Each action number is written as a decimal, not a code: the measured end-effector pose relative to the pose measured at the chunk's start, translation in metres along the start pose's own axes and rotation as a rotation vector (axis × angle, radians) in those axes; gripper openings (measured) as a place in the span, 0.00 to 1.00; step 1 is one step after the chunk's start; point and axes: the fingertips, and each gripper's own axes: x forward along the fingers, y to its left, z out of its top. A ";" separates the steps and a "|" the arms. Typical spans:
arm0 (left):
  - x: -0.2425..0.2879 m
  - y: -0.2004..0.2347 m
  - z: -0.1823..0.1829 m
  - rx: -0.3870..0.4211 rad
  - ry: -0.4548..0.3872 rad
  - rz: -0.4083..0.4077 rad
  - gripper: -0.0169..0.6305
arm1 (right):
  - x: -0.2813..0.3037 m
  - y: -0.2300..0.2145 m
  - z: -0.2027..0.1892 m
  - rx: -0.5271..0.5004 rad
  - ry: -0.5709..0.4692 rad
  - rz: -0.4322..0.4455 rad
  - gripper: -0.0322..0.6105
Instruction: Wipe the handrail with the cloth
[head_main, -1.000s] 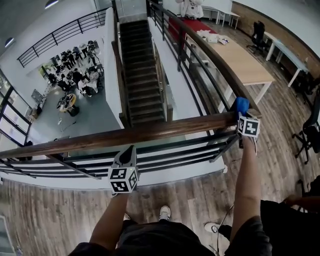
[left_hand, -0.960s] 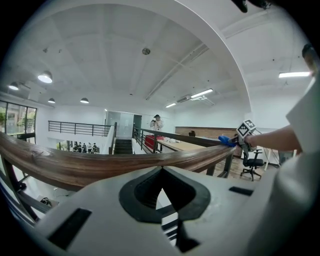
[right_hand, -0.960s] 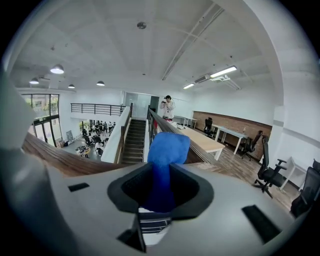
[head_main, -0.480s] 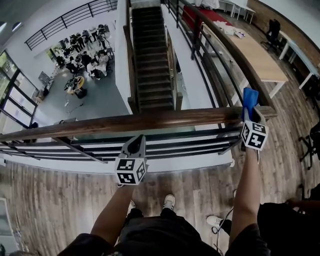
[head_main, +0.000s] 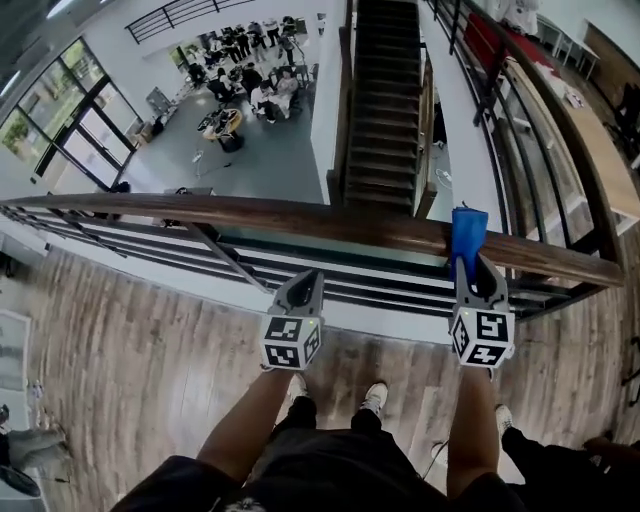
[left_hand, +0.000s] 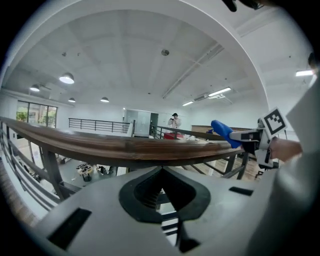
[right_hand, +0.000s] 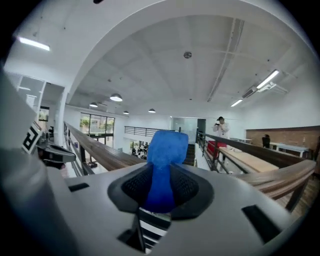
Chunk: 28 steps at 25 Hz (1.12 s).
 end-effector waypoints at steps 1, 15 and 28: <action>-0.008 0.020 -0.004 -0.009 0.004 0.023 0.03 | 0.009 0.030 -0.001 0.006 0.002 0.037 0.22; -0.106 0.262 -0.067 -0.121 0.035 0.284 0.03 | 0.132 0.398 -0.044 -0.002 0.128 0.446 0.22; -0.125 0.378 -0.102 -0.133 0.067 0.327 0.03 | 0.281 0.564 -0.097 -0.033 0.292 0.467 0.22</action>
